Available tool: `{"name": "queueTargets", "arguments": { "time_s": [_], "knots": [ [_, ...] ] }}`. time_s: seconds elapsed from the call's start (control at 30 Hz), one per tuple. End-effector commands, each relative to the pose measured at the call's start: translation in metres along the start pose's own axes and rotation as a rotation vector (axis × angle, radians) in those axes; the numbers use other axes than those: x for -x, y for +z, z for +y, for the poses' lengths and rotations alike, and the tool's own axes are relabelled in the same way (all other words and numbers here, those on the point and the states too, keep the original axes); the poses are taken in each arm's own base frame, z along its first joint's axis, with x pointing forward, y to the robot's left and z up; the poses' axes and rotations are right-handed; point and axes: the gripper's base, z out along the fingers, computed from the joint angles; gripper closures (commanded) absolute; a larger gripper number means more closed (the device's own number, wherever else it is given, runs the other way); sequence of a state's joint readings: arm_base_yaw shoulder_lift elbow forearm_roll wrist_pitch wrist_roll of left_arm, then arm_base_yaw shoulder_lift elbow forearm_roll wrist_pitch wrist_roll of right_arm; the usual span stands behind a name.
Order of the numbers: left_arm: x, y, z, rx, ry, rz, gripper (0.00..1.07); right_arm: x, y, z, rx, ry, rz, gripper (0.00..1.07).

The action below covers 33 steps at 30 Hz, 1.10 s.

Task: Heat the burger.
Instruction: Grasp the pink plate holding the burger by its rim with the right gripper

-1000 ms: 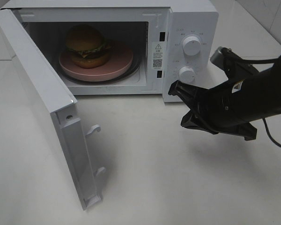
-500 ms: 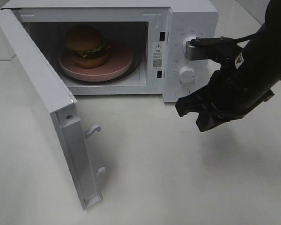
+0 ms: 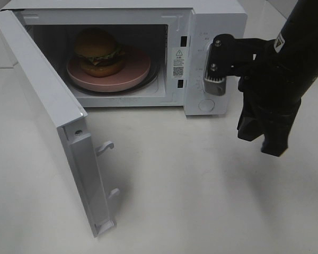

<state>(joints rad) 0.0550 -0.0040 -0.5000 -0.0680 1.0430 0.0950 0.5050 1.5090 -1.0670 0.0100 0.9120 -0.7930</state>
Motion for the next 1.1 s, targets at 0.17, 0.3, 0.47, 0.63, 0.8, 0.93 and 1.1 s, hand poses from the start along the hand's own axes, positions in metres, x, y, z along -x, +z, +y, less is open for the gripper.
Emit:
{"name": "queueTargets", "arguments": {
  "time_s": [0.17, 0.3, 0.47, 0.63, 0.8, 0.93, 1.1],
  "knots": [
    [-0.002, -0.002, -0.001, -0.011, -0.006, -0.024, 0.07, 0.000, -0.004, -0.002, -0.019, -0.508, -0.001, 0.78],
    [-0.002, -0.002, -0.001, -0.011, -0.006, -0.024, 0.07, 0.001, -0.004, -0.003, -0.038, -0.506, -0.006, 0.61],
    [-0.002, -0.002, -0.001, -0.011, -0.006, -0.024, 0.07, 0.003, -0.003, -0.006, -0.071, -0.343, -0.020, 0.22],
    [-0.002, -0.002, -0.001, -0.011, -0.006, -0.024, 0.07, 0.004, -0.002, -0.008, -0.088, -0.310, -0.023, 0.12],
    [-0.002, -0.002, -0.001, -0.011, -0.006, -0.024, 0.07, 0.010, -0.001, -0.009, -0.145, -0.380, -0.013, 0.13],
    [-0.002, -0.002, -0.001, -0.011, -0.006, -0.024, 0.07, 0.026, 0.008, -0.011, -0.184, -0.472, 0.005, 0.14],
    [-0.002, -0.002, -0.001, -0.011, -0.006, -0.024, 0.07, 0.045, 0.018, -0.013, -0.179, -0.512, 0.005, 0.14]
  ]
}}
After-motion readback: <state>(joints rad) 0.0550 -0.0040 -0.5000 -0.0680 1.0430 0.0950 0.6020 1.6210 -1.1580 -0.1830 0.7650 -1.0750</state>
